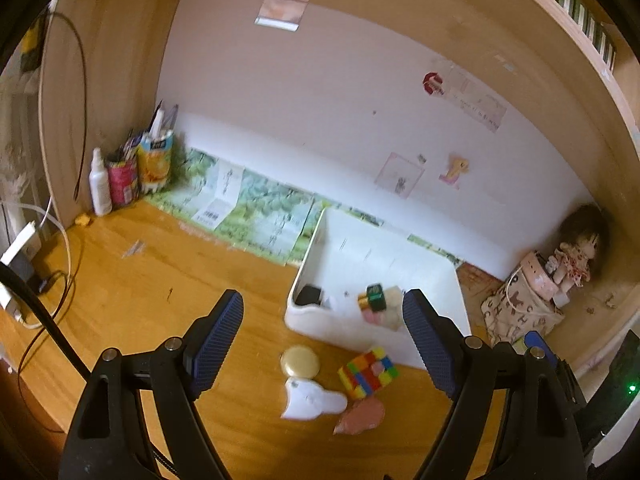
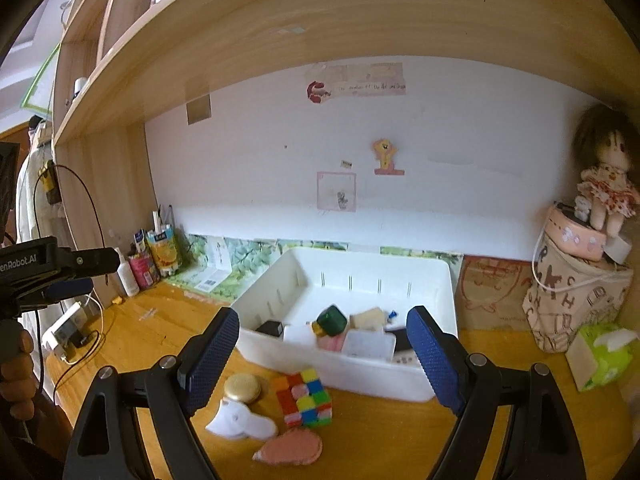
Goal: Organize rigid objects
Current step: 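Withdraw both open tools from the basket back over the desk, then grasp white plastic device with left tool while right tool grasps pink oval case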
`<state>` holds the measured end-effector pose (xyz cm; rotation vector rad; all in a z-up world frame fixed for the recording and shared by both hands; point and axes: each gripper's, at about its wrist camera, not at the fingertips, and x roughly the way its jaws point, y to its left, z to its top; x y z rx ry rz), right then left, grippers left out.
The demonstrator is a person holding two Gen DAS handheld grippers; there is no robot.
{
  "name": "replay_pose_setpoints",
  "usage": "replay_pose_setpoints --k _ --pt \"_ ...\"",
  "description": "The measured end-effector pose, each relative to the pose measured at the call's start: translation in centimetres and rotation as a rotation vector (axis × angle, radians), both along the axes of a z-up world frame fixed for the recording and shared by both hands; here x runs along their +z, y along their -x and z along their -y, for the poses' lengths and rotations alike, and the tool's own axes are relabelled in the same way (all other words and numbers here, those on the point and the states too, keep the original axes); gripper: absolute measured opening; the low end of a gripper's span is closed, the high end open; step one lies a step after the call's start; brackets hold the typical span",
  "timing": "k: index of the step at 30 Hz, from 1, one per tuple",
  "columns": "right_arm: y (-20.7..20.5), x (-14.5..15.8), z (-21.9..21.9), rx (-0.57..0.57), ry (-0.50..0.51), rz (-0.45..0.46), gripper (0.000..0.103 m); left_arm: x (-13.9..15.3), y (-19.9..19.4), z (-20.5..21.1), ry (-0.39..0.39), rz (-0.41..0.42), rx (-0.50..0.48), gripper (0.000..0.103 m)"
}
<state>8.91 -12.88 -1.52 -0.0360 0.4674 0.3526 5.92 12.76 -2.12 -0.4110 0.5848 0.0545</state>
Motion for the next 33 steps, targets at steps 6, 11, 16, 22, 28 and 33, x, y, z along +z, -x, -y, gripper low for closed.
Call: replay_pose_setpoints --k 6,11,16,22,28,33 --pt "3.0 -0.8 -1.8 -0.017 0.018 -0.024 0.086 -0.9 2.0 -1.4 0.01 -0.044 -0.011 0.084" --pt "5.2 -1.8 -3.5 -0.005 0.035 -0.075 0.086 -2.2 3.3 -2.3 0.027 -0.095 -0.024 0.084" --pt "7.3 -3.3 -4.7 -0.001 0.052 -0.127 0.086 -3.9 4.5 -2.9 0.053 -0.157 -0.057 0.084" --pt "8.3 -5.3 -5.5 0.008 0.096 -0.201 0.086 -6.1 5.0 -2.9 0.083 -0.251 -0.096 0.084" --pt "7.2 -7.2 -5.6 0.029 0.161 -0.266 0.086 -7.7 3.8 -2.1 0.104 -0.346 -0.129 0.085" --pt "5.6 -9.1 -5.2 0.067 0.209 -0.32 0.086 -8.7 2.1 -1.0 0.115 -0.412 -0.134 0.086"
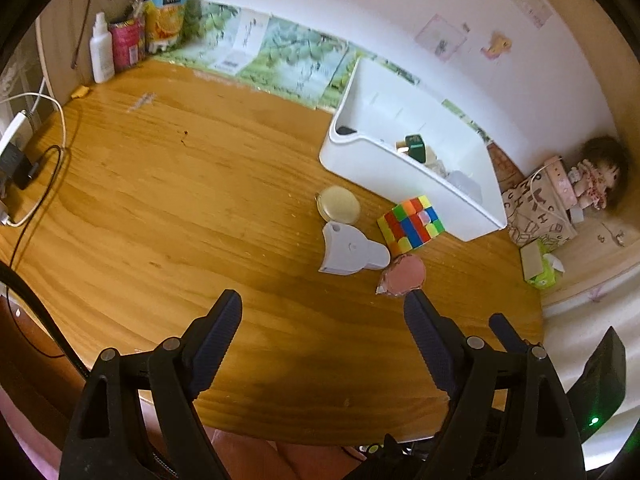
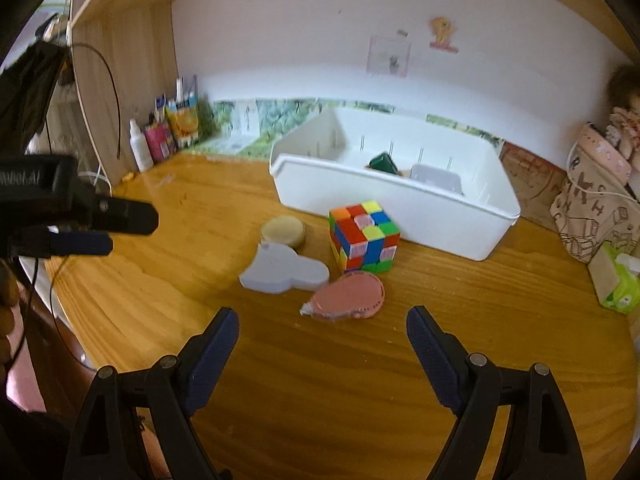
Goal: Organize rigid objects
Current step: 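Grasp white plastic device with left tool while right tool grasps pink oval case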
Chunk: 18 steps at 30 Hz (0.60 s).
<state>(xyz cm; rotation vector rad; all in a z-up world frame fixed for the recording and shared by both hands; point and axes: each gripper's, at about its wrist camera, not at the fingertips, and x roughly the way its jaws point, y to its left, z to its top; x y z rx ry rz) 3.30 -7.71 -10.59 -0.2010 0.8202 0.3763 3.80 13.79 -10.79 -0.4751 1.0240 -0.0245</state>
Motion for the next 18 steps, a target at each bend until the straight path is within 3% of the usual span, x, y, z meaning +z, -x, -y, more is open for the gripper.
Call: replay_pose_setpoints --k 18 --pt "-8.3 -4.1 0.9 0.168 0.047 -0.168 0.086 -1.6 -6.4 1.9 0.016 -0.147 0.051 0.086"
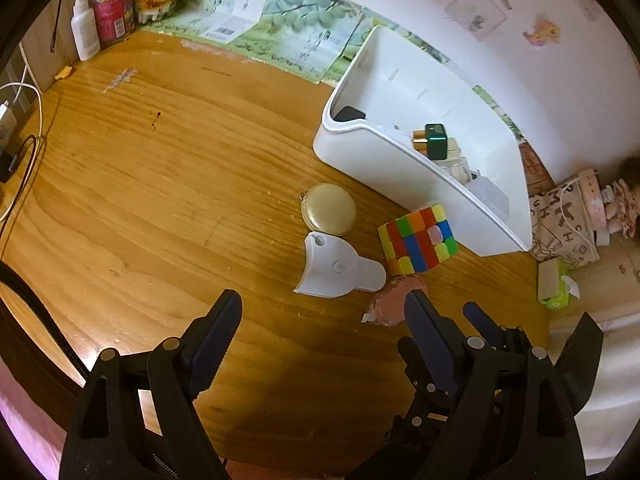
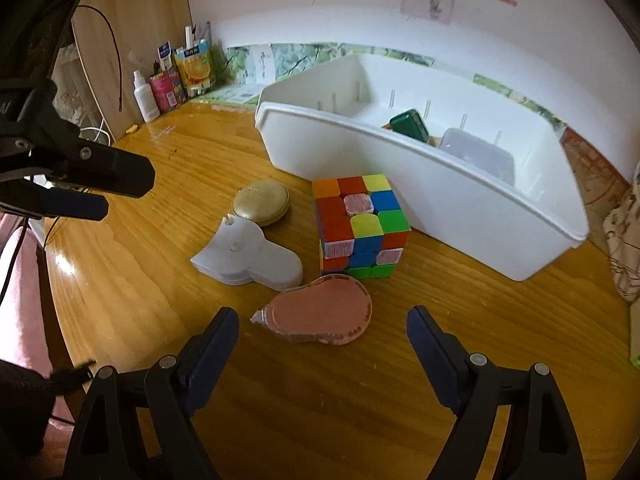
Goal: Organize rigid objects
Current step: 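Grasp white plastic device with left tool while right tool grasps pink oval case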
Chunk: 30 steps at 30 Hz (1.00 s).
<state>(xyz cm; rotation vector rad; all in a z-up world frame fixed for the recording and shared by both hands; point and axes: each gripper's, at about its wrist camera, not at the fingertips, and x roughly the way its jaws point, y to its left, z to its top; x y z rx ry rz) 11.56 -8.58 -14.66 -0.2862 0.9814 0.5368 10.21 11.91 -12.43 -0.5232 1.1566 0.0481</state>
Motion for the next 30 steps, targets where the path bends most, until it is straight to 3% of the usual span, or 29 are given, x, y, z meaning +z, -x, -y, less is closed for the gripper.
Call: replay_pose_setpoints --k 10,30 --pt "-1.6 -2.0 -0.5 0.031 0.01 -0.057 0.086 -1.4 -2.7 -0.1 0.0 -0.088 -0.018 0.086" --pt "-3.2 -4.0 -1.4 -0.015 0.012 -0.074 0.086 -5.4 -6.1 0.0 -0.013 -0.262 -0.166 0.086"
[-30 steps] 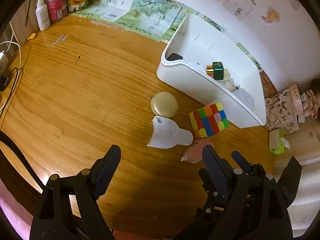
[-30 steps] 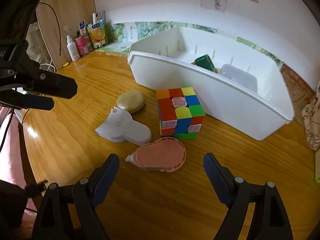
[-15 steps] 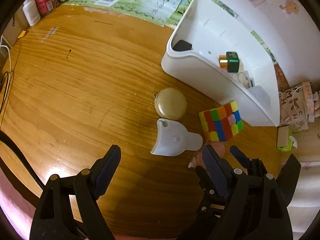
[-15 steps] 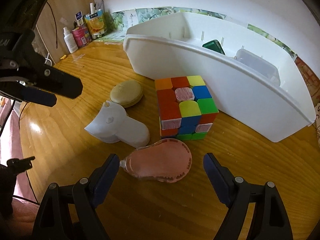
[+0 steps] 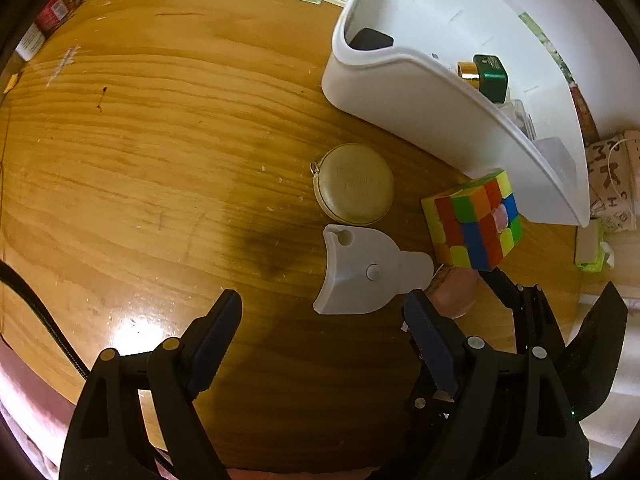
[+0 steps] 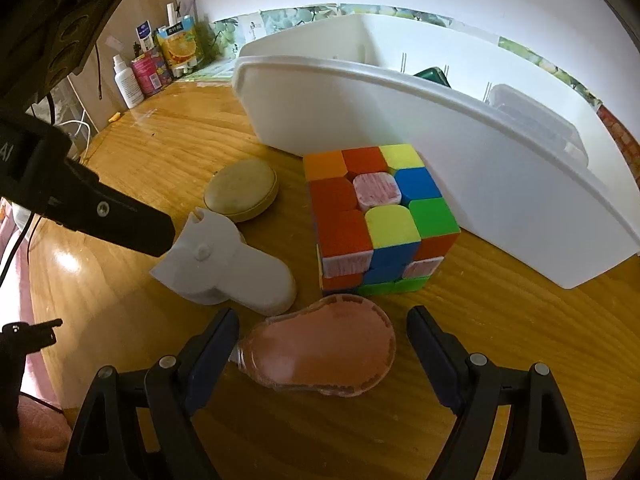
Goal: Organize rigid objects
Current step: 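Grasp white plastic device with left tool while right tool grasps pink oval case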
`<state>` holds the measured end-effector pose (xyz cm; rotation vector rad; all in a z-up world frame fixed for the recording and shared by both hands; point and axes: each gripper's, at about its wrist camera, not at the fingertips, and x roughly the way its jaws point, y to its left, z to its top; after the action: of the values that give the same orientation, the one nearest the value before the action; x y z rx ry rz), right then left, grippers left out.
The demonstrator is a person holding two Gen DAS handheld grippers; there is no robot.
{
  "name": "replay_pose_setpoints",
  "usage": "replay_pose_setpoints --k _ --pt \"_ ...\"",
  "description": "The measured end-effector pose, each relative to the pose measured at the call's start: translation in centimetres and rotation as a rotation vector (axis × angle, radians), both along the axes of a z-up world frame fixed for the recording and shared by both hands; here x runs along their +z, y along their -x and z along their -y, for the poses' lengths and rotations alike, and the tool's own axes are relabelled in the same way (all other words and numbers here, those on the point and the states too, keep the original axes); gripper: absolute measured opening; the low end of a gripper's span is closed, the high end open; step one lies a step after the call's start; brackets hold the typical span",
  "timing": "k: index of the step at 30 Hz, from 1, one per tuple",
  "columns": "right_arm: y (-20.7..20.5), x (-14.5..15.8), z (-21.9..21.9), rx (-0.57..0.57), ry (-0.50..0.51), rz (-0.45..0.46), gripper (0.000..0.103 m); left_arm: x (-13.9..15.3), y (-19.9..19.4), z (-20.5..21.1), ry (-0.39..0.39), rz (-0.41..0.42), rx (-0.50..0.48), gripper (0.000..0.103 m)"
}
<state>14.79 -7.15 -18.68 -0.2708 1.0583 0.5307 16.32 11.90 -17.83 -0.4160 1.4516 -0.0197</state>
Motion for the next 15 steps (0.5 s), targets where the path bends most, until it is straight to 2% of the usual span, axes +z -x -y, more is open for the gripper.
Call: replay_pose_setpoints --k 5,15 --pt "-0.4 -0.2 -0.6 -0.001 -0.004 0.008 0.086 -0.6 -0.6 0.1 0.01 -0.017 -0.035 0.086" --pt "-0.6 -0.1 -0.5 -0.006 0.008 0.007 0.073 -1.9 -3.2 1.9 0.041 -0.054 -0.117 0.086"
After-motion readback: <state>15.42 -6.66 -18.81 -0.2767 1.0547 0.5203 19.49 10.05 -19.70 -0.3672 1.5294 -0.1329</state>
